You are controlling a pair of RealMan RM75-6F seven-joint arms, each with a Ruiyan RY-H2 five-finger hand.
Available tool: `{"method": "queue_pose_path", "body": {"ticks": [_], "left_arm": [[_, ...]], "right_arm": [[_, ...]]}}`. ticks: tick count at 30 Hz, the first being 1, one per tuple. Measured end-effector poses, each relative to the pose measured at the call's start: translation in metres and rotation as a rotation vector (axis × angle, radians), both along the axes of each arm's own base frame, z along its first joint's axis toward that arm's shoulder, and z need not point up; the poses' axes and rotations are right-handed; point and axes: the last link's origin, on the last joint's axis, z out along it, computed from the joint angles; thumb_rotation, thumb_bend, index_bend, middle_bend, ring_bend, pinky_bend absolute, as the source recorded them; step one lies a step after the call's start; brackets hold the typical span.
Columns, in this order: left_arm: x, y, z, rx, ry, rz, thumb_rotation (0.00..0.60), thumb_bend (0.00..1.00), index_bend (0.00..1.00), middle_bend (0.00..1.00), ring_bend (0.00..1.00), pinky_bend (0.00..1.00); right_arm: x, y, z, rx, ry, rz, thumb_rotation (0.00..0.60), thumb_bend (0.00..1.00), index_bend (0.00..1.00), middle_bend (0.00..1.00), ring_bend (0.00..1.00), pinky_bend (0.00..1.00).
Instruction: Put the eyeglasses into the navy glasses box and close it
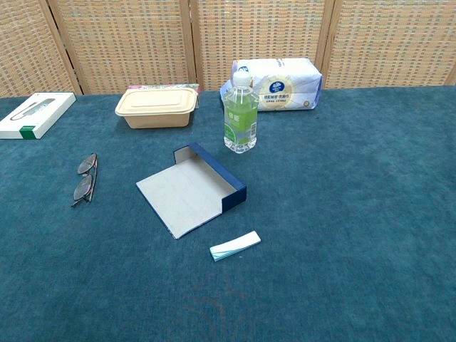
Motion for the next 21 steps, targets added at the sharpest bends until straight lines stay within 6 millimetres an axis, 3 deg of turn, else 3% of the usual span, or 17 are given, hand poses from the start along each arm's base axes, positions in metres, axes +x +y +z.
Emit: {"method": "queue_pose_path", "body": {"ticks": [12,21], "left_arm": [[0.0,0.004,0.001,0.001,0.007,-0.016,0.6,0.03,0.0,0.0,0.0,0.0],[-0.012,0.05,0.002,-0.007,0.126,-0.132,0.6,0.05,0.0,0.0,0.0,0.0]], "right_arm": [[0.0,0.001,0.0,0.0,-0.003,0.004,0.6,0.25,0.12,0.0,0.0,0.0],[0.0,-0.003,-0.001,0.007,-0.002,-0.001,0.6,0.24,0.09,0.0,0.0,0.0]]}}
